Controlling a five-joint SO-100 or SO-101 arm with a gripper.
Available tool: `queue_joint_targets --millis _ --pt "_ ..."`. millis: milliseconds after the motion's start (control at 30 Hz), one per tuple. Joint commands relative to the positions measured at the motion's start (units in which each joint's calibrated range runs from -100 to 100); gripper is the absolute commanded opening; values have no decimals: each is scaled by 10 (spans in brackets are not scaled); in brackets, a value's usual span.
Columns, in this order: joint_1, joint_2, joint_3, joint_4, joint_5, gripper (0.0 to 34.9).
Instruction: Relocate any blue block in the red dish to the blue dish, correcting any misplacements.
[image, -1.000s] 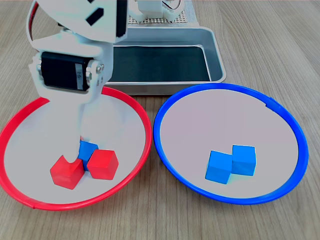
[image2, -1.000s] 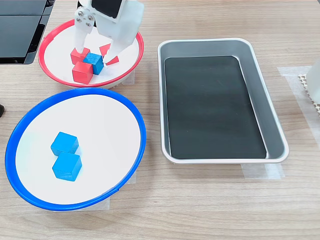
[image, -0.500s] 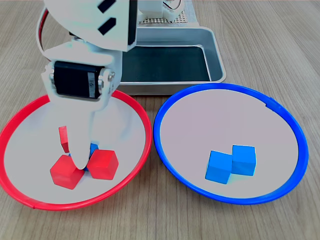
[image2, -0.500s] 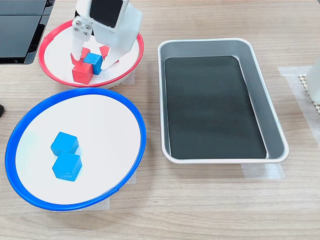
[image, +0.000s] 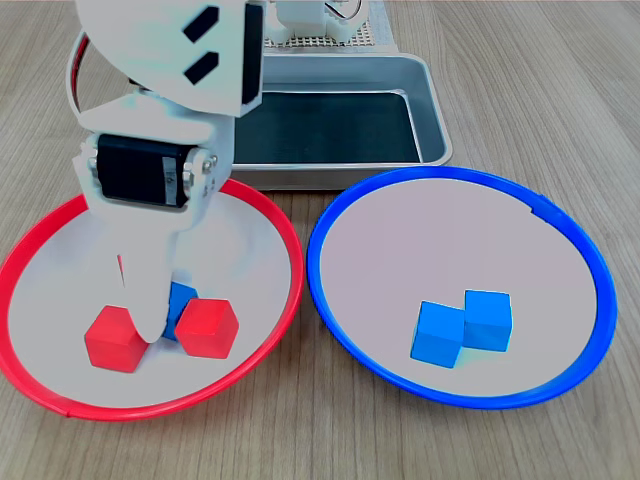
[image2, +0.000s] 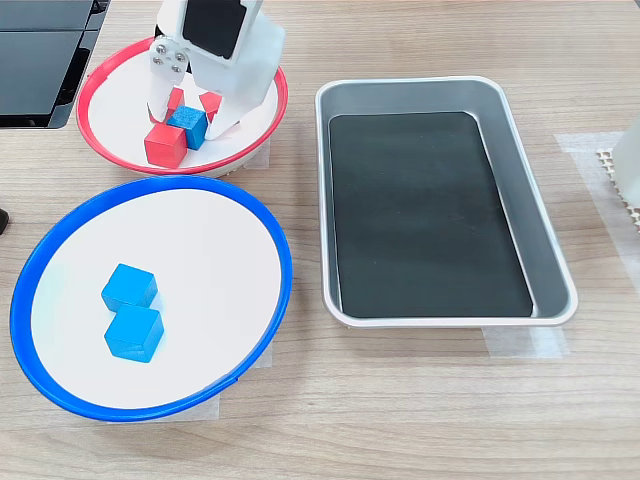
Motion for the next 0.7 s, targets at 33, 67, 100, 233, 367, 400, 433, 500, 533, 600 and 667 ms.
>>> queue_joint_targets --millis 33,67,100,233,367,400,433,500,533,600,667 --pt "11 -10 -4 -6 2 136" --pt "13 -11 -1 -7 2 136" --pt "13 -11 1 -7 1 136" --pt "14 -10 4 -20 -1 133" --pt "12 -6 10 -33 -4 132" --pt "11 -5 9 -34 -4 131" --pt "10 -5 8 -34 -5 129" --pt "8 -4 6 -33 -5 127" --pt "7 -4 6 -33 -5 127" --pt "6 -6 11 -35 -5 109" --pt "4 -10 19 -43 -5 72"
